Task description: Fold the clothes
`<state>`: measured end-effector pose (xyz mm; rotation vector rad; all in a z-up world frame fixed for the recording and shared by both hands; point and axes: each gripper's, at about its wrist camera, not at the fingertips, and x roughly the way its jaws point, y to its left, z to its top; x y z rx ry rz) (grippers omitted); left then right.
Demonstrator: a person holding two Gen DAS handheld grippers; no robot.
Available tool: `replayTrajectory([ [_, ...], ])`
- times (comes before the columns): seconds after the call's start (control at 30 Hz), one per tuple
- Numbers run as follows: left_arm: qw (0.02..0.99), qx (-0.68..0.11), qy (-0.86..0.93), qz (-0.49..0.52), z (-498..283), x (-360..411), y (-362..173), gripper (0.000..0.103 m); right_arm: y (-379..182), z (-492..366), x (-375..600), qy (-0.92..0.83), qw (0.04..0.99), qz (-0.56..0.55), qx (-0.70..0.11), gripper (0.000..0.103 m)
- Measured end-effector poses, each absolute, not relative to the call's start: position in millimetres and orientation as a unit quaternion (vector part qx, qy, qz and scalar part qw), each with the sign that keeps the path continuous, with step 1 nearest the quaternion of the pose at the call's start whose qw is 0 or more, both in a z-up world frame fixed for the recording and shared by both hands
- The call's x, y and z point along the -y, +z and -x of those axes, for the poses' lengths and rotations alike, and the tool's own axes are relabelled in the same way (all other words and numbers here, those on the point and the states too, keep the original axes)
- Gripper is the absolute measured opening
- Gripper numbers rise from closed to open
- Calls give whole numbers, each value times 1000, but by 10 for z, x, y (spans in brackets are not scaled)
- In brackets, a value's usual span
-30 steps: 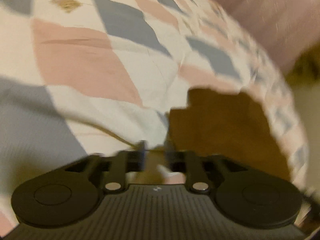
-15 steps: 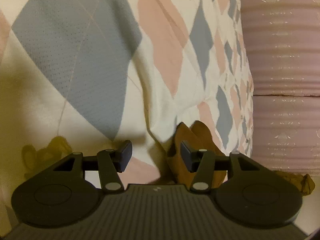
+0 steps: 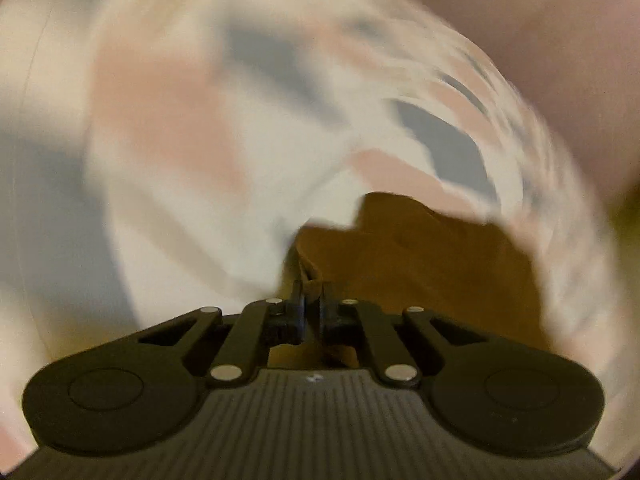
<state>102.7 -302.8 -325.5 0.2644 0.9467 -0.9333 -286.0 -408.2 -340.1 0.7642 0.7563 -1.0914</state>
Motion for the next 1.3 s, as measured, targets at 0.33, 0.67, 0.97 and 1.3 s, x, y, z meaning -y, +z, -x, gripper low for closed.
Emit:
replayTrajectory([
  [0.33, 642, -114, -576, -493, 537, 3294, -3719, 17, -3394, 2987, 4131, -479, 725, -367, -333, 54],
  [0.67, 640, -340, -646, -240, -338, 3313, -3116, 18, -3123, 2969, 4272, -449, 780, -343, -271, 50],
  [0.97, 628, -384, -627, -255, -581, 3722, -3226, 16, -3351, 2707, 4881, -331, 799, -328, -380, 40],
  [1.3, 536, -484, -663, -200, -1298, 5199, -3239, 24, -3226, 2436, 6509, -260, 812, -432, -295, 40],
])
